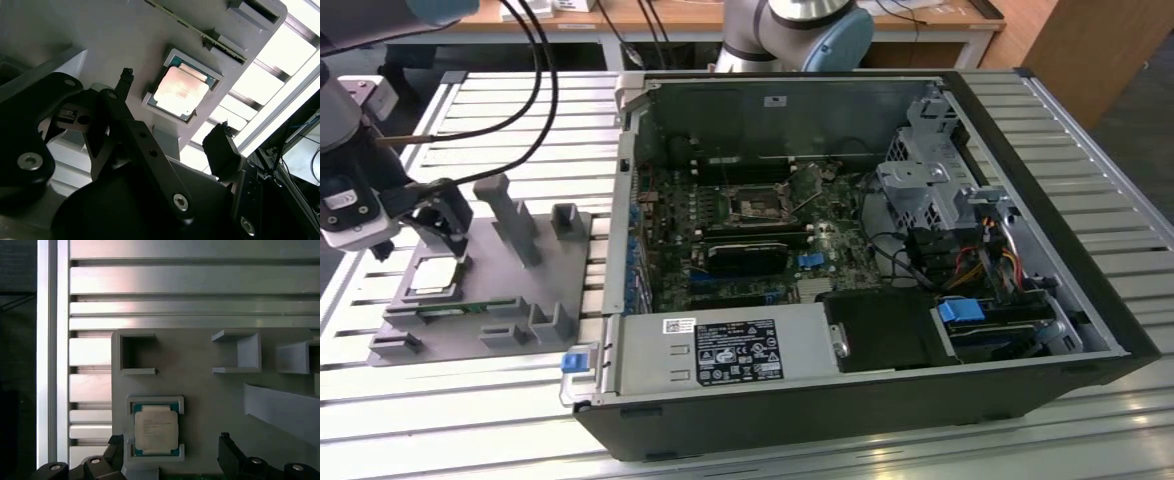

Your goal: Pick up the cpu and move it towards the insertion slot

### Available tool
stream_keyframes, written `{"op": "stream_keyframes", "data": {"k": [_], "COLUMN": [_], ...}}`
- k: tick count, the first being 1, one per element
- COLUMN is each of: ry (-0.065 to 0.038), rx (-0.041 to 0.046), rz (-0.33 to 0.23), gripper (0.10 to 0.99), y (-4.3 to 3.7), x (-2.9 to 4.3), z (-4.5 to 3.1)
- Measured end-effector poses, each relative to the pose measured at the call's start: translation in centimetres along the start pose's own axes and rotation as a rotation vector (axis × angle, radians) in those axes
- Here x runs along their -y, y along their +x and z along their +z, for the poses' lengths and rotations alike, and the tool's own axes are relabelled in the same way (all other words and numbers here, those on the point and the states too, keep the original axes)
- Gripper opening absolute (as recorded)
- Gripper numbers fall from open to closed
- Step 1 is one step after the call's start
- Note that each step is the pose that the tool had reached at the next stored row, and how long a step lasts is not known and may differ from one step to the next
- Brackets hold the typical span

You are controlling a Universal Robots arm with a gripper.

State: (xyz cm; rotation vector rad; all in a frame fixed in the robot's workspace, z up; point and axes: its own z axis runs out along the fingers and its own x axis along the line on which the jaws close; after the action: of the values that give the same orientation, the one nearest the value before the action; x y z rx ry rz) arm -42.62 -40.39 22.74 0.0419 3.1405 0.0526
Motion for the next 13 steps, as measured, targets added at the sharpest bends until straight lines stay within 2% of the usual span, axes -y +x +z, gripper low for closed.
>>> {"op": "stream_keyframes", "data": {"k": [2, 12, 13], "ry": [-0.005, -0.005, -0.005], "rx": [0.0002, 0.0, 0.0001], "rz": [0.0, 0.0, 0.0], "gripper": [0.839, 0.827, 0.757], "y": [0.06, 0.59, 0.6], "x": [0.05, 0.13, 0.13], "z": [0.29, 1.88, 1.94]}}
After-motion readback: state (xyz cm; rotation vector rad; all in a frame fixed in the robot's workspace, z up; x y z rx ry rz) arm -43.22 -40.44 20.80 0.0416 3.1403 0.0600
